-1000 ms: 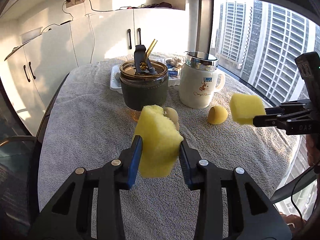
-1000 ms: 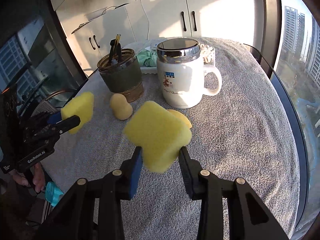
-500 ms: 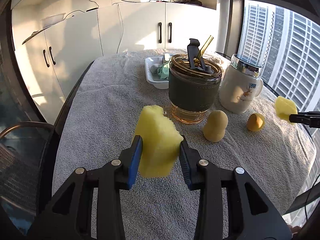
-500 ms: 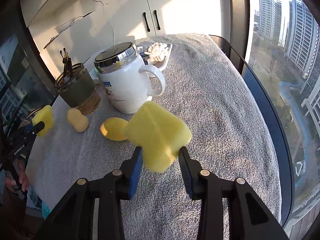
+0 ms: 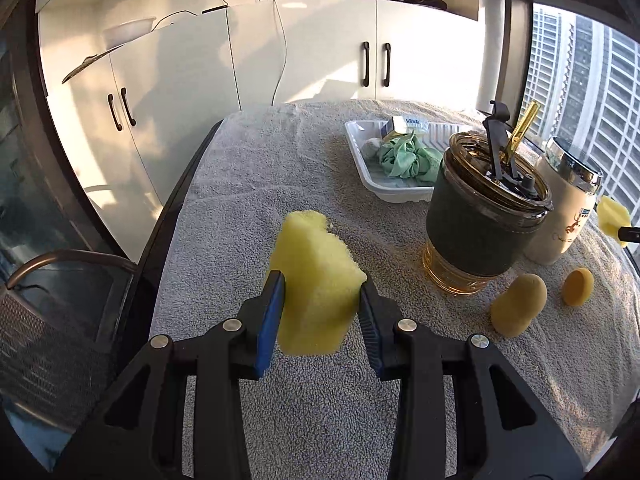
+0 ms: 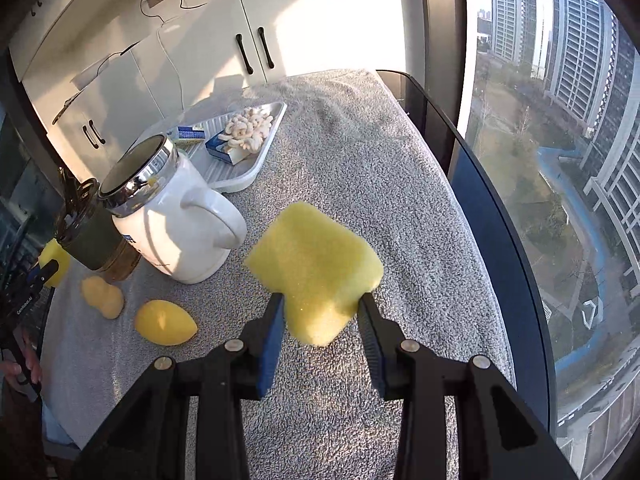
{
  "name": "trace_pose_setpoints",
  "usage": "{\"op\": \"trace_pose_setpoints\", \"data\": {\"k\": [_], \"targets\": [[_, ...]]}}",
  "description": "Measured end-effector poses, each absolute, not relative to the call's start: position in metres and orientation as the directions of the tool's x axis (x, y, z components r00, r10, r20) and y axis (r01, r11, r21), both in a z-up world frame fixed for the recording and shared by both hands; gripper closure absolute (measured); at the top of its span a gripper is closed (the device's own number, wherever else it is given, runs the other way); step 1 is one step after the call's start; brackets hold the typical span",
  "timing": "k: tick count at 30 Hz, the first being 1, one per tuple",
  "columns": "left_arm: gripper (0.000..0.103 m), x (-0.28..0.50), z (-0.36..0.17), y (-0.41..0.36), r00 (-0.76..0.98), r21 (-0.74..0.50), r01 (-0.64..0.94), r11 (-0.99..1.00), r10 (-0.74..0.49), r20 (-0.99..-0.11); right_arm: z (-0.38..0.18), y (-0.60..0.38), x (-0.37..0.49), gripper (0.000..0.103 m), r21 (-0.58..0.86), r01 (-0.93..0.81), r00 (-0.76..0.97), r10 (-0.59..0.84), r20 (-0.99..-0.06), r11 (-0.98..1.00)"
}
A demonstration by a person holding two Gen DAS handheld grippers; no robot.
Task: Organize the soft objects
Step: 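Carry the yellow sponge with the left tool while the right tool carries its sponge to the tray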
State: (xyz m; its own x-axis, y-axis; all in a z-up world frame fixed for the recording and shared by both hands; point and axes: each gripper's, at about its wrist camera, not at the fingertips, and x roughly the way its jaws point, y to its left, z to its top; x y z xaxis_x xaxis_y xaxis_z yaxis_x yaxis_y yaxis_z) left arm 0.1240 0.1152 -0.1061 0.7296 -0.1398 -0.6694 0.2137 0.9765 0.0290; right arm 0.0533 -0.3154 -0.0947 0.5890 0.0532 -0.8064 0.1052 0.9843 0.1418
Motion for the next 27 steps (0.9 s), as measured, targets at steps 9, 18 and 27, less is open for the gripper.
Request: {"op": "trace_pose_setpoints", "data": {"k": [9,18,27], "targets": [[0.069,0.179,-0.096,0.124,0.743,0.017,0.182,0.983,-0.126,-0.657,-0.089,-0.331,0.099,0.064,0.132,0.115,0.589,0.040,-0.807,0.985],[0.069,0.234,-0.086,0.112,0.750,0.062,0.197,0.978,-0.109,-0.652,-0.081,-0.329,0.159,0.064,0.110,0.076,0.585,0.044,-0.810,0.991],[0.069,0.265,-0.081,0.069,0.747,0.114,0.294,0.949,-0.154,-0.646,-0.066,-0.304,0.216,0.064,0.094,0.026,0.599,0.060,-0.798,0.995]]}}
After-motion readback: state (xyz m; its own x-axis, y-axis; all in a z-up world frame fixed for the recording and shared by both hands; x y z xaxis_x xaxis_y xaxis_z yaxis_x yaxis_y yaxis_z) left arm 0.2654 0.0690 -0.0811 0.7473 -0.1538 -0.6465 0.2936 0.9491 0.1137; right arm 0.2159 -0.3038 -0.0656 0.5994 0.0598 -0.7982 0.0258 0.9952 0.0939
